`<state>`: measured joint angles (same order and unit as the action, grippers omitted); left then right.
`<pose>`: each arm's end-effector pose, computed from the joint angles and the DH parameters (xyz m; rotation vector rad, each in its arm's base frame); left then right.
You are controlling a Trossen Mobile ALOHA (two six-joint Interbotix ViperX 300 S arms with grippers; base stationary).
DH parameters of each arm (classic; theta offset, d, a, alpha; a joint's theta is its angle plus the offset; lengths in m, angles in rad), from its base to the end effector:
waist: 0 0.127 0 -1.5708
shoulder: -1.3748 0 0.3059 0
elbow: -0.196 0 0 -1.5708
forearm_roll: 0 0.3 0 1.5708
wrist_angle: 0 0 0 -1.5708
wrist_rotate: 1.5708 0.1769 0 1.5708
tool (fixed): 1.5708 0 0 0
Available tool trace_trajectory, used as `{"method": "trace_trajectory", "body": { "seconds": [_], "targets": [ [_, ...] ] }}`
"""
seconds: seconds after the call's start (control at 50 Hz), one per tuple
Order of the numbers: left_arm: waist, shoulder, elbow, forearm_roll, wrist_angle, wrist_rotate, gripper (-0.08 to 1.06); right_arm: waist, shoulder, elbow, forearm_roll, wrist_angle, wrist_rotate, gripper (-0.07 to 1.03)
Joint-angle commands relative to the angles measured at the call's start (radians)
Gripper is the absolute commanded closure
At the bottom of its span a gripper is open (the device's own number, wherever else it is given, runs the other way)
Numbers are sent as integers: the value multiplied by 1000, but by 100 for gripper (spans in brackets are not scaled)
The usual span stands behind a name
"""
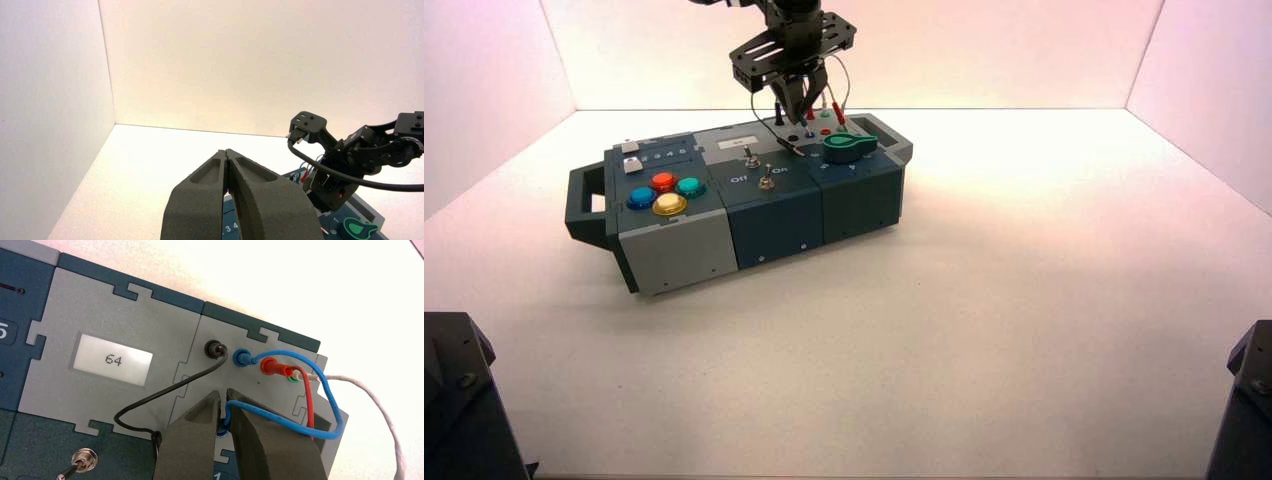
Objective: Insert the blue wire.
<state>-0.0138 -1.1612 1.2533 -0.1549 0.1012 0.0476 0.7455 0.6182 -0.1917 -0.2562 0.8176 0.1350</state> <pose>0.2208 -0.0058 0.2398 -0.1064 0.1935 -0.0190 0.4293 0.3518 0.0492 -0.5947 1.1014 0.5112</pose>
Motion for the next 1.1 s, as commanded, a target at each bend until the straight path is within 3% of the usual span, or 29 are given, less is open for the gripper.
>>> {"method": "trace_trajectory", "body": {
  "seconds": [0.02, 1.1],
  "targets": [
    [5, 5, -31, 3, -12, 6, 101, -8, -29, 5, 2, 2, 5, 98],
    [5, 0, -32, 3, -12, 6, 101, -6, -78, 80, -2, -23, 8, 98]
  ]
}}
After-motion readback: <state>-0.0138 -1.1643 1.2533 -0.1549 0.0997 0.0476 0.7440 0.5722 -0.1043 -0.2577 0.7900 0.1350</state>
